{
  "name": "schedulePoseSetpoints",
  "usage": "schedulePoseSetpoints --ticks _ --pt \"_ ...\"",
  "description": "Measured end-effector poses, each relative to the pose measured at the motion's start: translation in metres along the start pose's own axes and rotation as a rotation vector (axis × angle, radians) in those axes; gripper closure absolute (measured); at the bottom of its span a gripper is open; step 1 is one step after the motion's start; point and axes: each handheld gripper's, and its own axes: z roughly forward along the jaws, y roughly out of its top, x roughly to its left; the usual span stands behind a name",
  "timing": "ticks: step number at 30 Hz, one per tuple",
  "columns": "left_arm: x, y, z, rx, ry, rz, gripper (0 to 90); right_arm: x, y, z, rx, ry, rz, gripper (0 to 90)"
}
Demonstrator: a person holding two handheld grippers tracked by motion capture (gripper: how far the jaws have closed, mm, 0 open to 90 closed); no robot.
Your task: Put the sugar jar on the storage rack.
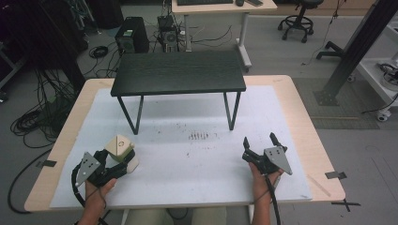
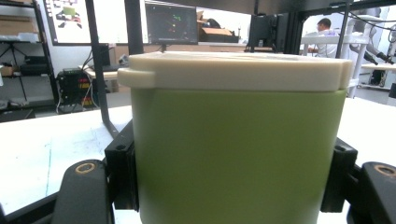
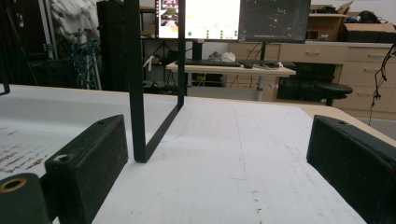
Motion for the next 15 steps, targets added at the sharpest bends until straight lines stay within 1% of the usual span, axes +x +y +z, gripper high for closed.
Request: schedulePoseSetpoints --ticks 15 --pt "-0.0020 0.0026 0.0025 0.013 0.023 -0.009 29.5 0.0001 0.0000 -0.0001 -0.002 0.002 -0.003 6.1"
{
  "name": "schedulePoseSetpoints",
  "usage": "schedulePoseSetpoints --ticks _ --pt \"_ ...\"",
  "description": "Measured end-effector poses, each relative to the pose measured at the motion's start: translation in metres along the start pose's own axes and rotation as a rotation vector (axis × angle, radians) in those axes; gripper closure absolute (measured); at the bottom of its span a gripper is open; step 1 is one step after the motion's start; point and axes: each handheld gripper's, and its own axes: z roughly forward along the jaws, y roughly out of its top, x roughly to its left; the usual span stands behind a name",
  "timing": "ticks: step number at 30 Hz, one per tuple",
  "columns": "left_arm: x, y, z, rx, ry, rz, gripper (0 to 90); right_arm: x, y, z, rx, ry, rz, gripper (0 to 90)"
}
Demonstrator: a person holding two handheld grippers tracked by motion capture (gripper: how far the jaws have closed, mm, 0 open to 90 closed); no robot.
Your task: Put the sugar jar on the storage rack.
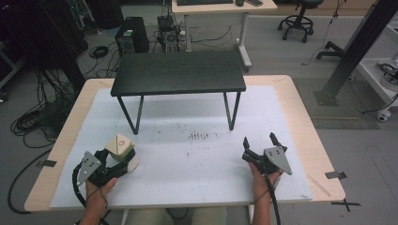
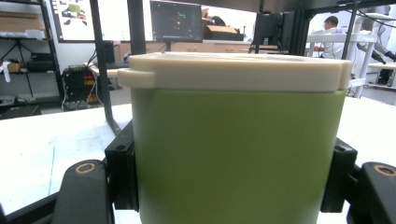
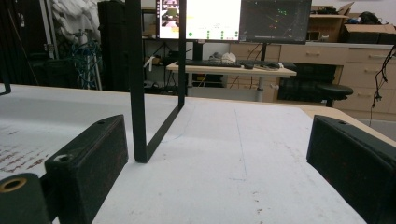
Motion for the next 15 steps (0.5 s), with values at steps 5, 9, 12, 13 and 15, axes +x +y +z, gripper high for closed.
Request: schedulePoseSetpoints --ticks 5,9,12,13,15 --pt "0.000 0.001 0.000 0.002 0.009 -0.018 29.5 0.000 0.000 0.000 0.001 0.000 0.000 6.1" --pt "-0.001 0.003 0.000 0.004 0.015 -0.021 29.5 0.000 0.000 0.000 0.002 0.001 0.002 6.1" --pt "0.000 0.007 -0.001 -0.006 0.016 -0.033 29.5 0.000 0.000 0.000 0.001 0.001 0.001 6.1" --pt "0.000 0.009 -0.002 -0.010 0.015 -0.034 29.5 0.000 0.000 0.000 0.001 0.001 0.001 6.1" --pt "0.000 0.014 -0.003 -0.014 0.012 -0.031 29.5 0.000 0.000 0.000 0.001 0.001 0.001 6.1"
